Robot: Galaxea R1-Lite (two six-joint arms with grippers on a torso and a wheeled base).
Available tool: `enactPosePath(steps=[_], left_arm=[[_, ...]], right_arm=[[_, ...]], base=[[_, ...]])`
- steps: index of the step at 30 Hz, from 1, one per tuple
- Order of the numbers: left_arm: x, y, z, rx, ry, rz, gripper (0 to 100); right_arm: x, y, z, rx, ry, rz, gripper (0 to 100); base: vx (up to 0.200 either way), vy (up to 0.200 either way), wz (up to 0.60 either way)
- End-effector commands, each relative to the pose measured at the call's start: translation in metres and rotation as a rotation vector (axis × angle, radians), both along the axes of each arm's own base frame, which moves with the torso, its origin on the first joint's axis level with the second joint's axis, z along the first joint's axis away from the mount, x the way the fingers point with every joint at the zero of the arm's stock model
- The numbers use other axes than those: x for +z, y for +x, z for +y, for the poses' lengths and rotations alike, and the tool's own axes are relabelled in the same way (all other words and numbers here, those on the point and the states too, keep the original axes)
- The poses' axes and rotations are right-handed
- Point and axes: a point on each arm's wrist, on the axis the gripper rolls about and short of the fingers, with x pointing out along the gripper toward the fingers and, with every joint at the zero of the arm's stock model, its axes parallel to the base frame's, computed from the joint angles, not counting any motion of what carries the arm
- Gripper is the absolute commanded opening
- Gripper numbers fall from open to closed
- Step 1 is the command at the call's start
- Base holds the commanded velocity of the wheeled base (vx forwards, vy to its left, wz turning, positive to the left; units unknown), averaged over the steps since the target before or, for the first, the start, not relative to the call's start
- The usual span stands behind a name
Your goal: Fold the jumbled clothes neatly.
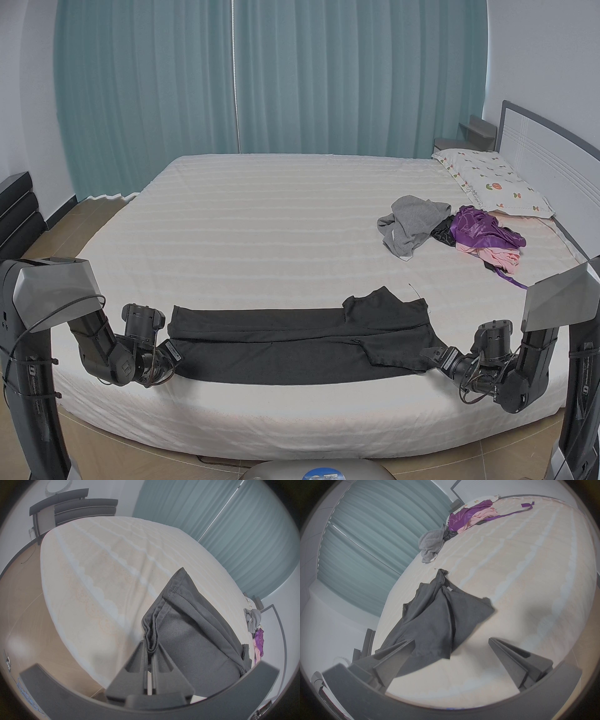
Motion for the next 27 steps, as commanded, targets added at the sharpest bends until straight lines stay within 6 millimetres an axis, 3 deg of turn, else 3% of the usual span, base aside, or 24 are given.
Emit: enactPosePath(steps=[1,6,12,13,19,27], left_arm=[[0.000,-0.001,0.004,0.012,-0.001,-0.004,0],[0.000,-0.001,0.003,0.011,-0.002,-0.012,0],[0.000,-0.001,0.003,0.011,-0.004,-0.012,0],[0.000,-0.001,0.003,0.010,-0.003,-0.011,0],[0.001,-0.001,0.003,0.010,-0.004,-0.014,0],[0.007,-0.003,0.006,0.010,0.001,-0.028,0]], right_arm=[[-0.014,0.017,0.005,-0.021,-0.027,-0.013,100],[-0.016,0.039,0.008,-0.060,-0.063,0.000,100],[-0.017,0.045,0.010,-0.061,-0.069,0.005,100],[-0.018,0.046,0.011,-0.059,-0.069,0.004,0],[-0.015,0.043,0.011,-0.056,-0.065,0.001,0],[0.011,0.034,0.005,-0.064,-0.011,-0.026,0]], base=[[0.000,0.000,0.00],[0.000,0.000,0.00],[0.000,0.000,0.00],[0.000,0.000,0.00],[0.000,0.000,0.00],[0.000,0.000,0.00]])
